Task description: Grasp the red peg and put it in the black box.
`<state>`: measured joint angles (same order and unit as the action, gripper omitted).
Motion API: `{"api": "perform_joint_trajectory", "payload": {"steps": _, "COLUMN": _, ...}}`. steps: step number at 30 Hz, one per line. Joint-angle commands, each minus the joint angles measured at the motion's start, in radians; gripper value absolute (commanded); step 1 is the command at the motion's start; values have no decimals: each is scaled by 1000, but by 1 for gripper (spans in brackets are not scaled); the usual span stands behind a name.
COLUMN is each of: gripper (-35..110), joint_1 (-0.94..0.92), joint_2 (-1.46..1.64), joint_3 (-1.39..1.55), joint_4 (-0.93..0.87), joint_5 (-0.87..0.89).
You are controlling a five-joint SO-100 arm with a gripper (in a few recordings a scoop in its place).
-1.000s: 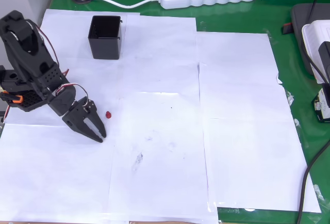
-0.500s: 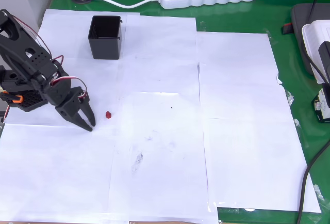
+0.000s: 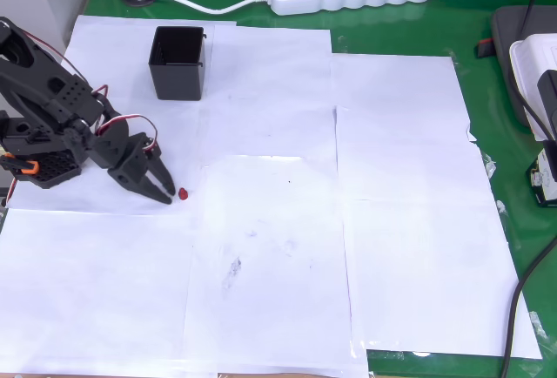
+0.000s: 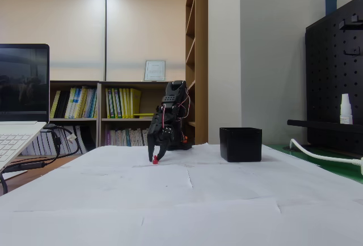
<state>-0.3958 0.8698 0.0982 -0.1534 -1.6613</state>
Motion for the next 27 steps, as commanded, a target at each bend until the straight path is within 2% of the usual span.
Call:
{"api": "perform_joint_trajectory", "payload": {"steps": 1, "gripper": 0, "joint_1": 11, "joint_2": 35, "joint_3": 20, "joint_4": 12, "joint_5": -8}}
{"api": "perform_joint_trajectory", "payload": {"steps": 6, "gripper": 0, "joint_1": 28, "joint_2": 64, "joint_3": 20, "joint_4": 57, "joint_5": -5}}
{"api": "perform_joint_trajectory", "payload": {"steps": 11, "gripper": 0, "joint_1": 37, "joint_2": 199, "joint_3": 20, "joint_4": 253, "joint_5": 6}}
{"api": "perform_joint_trajectory", "payload": {"steps": 15, "gripper": 0, "joint_1": 21, "joint_2": 209, "joint_3": 20, "joint_4": 275, "joint_5": -2}}
{"api": "perform_joint_trajectory", "payload": {"steps": 19, "gripper": 0, "joint_1": -3, "joint_2": 325, "joint_3": 20, "joint_4": 440, "joint_5": -18}}
{"api": "perform_joint_trajectory", "payload": {"steps": 27, "gripper": 0, "joint_1": -17, "joint_2": 474, "joint_3": 15, "joint_4": 655, "joint_5": -23}}
